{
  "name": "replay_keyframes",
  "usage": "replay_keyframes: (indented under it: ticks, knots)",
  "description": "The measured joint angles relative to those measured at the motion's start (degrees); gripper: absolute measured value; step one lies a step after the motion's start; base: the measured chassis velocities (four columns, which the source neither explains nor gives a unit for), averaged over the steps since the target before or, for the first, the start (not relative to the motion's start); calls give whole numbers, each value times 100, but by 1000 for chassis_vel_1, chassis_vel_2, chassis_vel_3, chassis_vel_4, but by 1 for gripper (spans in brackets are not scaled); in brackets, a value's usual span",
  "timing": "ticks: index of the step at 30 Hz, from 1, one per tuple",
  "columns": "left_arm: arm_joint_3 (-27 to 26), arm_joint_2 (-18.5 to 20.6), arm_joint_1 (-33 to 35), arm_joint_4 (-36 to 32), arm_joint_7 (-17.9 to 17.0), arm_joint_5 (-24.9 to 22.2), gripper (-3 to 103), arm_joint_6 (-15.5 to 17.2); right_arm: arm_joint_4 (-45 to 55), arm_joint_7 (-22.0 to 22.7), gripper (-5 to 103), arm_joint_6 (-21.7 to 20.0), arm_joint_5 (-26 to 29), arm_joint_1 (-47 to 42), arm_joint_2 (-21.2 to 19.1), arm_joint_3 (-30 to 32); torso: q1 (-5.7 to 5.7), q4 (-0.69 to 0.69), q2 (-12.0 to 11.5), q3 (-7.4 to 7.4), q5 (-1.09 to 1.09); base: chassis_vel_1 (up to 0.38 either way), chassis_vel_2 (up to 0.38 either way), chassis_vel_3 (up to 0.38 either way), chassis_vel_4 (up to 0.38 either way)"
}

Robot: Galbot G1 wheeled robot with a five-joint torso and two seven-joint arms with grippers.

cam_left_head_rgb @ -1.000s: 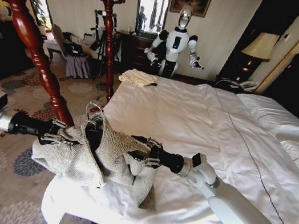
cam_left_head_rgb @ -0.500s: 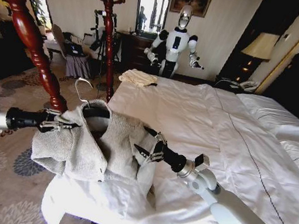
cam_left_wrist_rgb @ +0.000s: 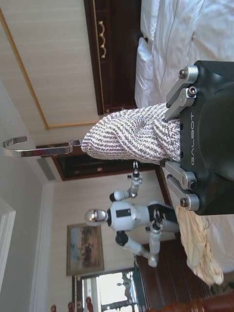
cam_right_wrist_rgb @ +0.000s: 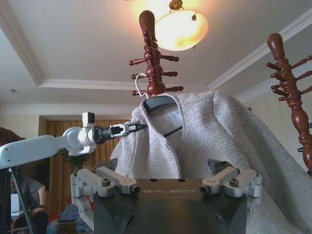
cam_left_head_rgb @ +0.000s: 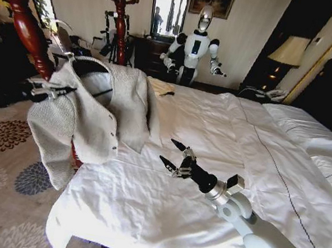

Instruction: Pick up the clothes from the bed and hang them on the clothes hanger.

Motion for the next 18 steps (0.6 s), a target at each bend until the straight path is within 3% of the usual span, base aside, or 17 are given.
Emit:
replay_keyframes:
  ticks: [6,18]
  knots:
    - [-52,381,-227,332,-753,-334,20,136,119,-181,100,34,-171,-407,-116,397,0,1,0,0,0,0,0,0,0]
    - [-155,928,-376,907,-1245,-643,20,295,220,-339,100,110,-315,-822,-212,745,0,0,0,0,-1,0,0,0,0]
